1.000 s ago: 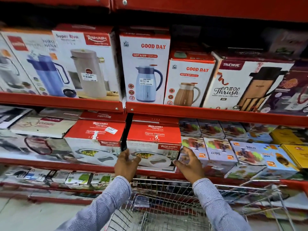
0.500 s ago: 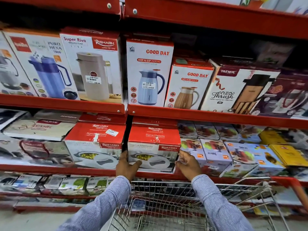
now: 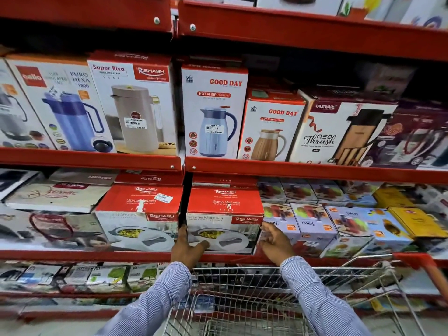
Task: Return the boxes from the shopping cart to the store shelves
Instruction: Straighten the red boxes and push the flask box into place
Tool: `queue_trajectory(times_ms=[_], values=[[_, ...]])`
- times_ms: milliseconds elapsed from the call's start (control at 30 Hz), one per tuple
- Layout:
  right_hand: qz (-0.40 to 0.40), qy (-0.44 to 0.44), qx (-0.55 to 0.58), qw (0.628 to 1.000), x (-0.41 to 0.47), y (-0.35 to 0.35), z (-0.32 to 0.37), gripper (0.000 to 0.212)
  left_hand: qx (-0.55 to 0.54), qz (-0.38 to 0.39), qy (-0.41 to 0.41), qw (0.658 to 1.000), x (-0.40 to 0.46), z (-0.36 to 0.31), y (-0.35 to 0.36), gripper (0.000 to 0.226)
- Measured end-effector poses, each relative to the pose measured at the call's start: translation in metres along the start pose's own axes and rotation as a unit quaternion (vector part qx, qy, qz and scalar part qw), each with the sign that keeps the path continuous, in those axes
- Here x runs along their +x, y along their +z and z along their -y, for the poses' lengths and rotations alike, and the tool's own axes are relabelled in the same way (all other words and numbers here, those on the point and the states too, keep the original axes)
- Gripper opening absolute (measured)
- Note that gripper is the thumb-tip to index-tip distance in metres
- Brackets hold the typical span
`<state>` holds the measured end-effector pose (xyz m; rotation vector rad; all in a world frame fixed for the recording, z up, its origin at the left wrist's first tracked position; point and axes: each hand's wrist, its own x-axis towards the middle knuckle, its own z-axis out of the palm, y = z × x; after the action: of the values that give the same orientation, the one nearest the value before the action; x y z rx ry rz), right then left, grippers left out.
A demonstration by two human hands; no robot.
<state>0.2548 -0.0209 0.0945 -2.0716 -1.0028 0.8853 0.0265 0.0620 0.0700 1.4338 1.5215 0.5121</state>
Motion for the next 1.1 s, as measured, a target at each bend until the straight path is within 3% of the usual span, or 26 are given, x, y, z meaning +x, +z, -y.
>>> queue_trajectory(times_ms=[300, 400, 533, 667, 767, 867, 1100], values=[[-0.006, -0.005, 0.004, 1.0, -0.007, 0.001, -0.001, 0.061, 0.036, -0.009, 0.005, 0.999, -0.002, 0.0, -0.003, 0.08], [-0.051, -0.023, 0.039, 0.998, -0.011, -0.006, 0.012, 0.053, 0.0, -0.103, 0.036, 0.994, -0.023, -0.021, -0.015, 0.052], [-0.13, -0.131, 0.087, 0.979, -0.015, -0.021, 0.052, 0.044, -0.127, -0.192, 0.114, 0.967, -0.041, -0.065, -0.04, 0.024], [-0.147, -0.279, 0.115, 0.942, -0.022, -0.034, 0.127, 0.043, -0.136, -0.209, 0.247, 0.937, -0.027, -0.12, -0.071, 0.028], [-0.178, -0.342, 0.115, 0.916, -0.017, -0.048, 0.188, 0.042, -0.101, -0.211, 0.286, 0.929, -0.01, -0.156, -0.091, 0.039], [-0.205, -0.351, 0.111, 0.907, -0.003, -0.062, 0.231, 0.056, -0.083, -0.191, 0.314, 0.926, -0.002, -0.186, -0.102, 0.052], [-0.192, -0.289, 0.064, 0.936, 0.021, -0.078, 0.274, 0.069, -0.073, -0.137, 0.284, 0.946, 0.023, -0.201, -0.098, 0.065]])
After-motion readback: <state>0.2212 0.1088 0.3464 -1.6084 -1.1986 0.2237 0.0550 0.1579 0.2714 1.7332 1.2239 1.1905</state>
